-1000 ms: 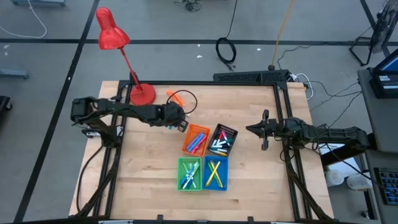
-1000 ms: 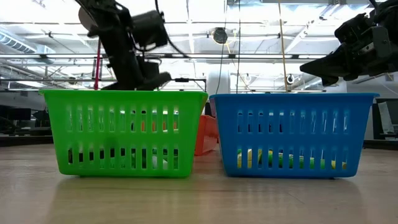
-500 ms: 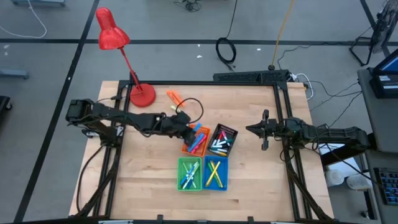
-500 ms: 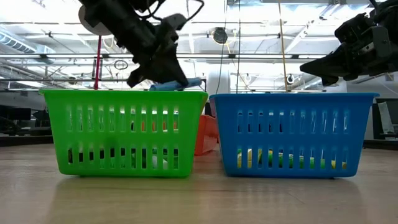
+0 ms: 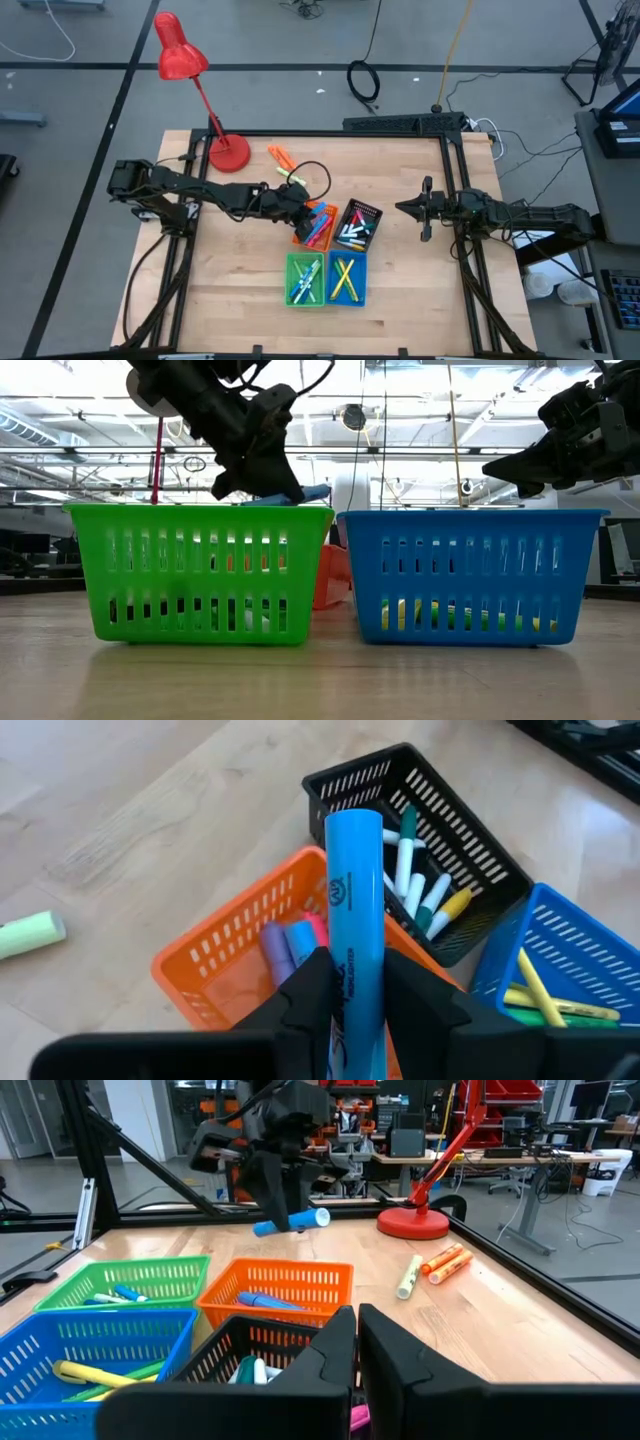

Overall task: Pick & Place Markers
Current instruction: Put the blue highlighter pen into the orange basket

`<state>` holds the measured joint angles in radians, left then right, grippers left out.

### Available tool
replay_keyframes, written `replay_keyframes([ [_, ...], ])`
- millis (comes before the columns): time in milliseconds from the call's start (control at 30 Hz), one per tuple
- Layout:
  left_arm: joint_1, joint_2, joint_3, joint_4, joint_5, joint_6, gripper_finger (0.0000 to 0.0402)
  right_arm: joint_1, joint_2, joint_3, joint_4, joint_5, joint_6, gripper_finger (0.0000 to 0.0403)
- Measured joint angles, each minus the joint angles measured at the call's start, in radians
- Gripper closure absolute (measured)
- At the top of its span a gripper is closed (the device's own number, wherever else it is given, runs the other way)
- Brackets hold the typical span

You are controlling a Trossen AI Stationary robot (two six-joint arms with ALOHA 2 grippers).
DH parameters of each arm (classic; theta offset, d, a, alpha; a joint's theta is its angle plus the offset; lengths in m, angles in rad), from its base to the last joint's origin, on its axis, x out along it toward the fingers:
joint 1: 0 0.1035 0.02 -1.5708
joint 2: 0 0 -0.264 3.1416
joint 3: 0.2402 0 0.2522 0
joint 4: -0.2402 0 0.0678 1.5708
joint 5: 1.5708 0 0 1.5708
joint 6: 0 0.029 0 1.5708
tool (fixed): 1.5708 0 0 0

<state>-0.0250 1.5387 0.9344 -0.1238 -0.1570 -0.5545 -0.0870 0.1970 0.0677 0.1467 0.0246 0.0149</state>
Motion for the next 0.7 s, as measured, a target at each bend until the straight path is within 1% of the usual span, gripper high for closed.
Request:
replay_keyframes([
  [467,0.005,0.000,0.000,-0.006,0.001,-0.003,0.0314,0.000,0.000,0.000,0.000,0.000,0.000,0.0394],
  [567,0.005,0.000,0.000,-0.006,0.001,-0.003,0.0296,0.000,0.000,0.000,0.000,0.000,0.000,0.0394],
  [700,0.005,0.000,0.000,-0.005,0.000,-0.003,0.0257,0.000,0.000,0.000,0.000,0.000,0.000,0.0394],
])
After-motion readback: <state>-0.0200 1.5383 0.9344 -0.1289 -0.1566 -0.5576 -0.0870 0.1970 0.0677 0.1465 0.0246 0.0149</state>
